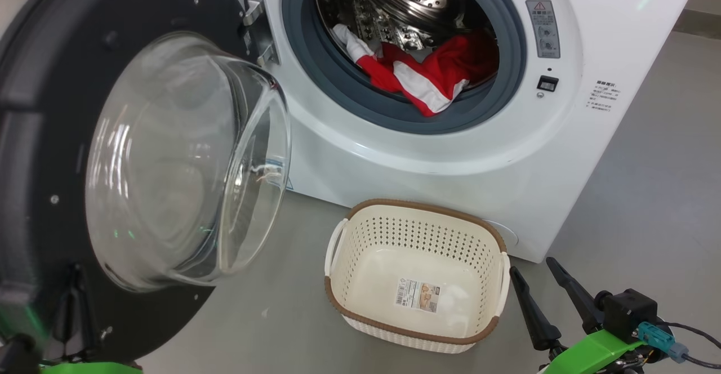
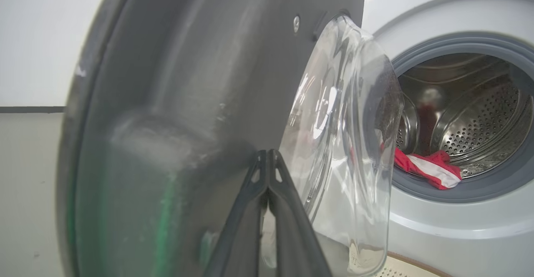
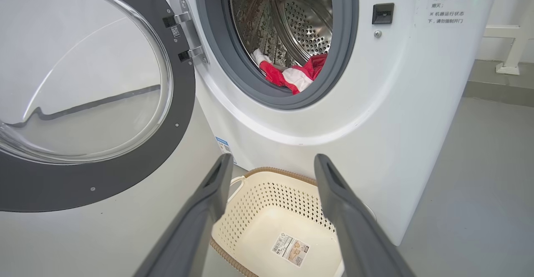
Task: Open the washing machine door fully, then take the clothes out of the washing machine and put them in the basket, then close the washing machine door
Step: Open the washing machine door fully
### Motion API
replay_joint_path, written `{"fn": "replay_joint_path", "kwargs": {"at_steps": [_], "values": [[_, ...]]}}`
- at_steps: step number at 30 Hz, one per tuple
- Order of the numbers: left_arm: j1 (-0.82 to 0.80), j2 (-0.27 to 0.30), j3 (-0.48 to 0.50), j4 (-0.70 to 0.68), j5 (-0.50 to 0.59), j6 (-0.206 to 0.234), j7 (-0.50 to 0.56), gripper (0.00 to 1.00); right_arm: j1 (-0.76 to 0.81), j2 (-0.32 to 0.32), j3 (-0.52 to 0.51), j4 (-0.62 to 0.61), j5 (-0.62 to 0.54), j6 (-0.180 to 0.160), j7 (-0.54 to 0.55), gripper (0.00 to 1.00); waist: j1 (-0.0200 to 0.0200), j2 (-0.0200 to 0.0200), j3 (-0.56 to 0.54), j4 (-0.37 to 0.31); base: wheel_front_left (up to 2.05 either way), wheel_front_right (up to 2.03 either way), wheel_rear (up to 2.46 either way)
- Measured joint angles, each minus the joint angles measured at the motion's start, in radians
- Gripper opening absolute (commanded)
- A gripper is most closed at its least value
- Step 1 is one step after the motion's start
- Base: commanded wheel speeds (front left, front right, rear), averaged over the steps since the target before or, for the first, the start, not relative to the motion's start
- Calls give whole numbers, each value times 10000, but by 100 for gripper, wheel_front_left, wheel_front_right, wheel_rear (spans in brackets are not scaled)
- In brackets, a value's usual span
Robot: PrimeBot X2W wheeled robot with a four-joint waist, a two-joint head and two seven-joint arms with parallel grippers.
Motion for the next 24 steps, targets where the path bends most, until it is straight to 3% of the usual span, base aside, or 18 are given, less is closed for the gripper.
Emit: {"fn": "replay_joint_path", "kwargs": {"at_steps": [24], "values": [[-1968,775,2372,2406,763,-759,-13,0,-255,-217,69,-77,-84,0,0,100,0,0,650,-319,0,0,0]]}}
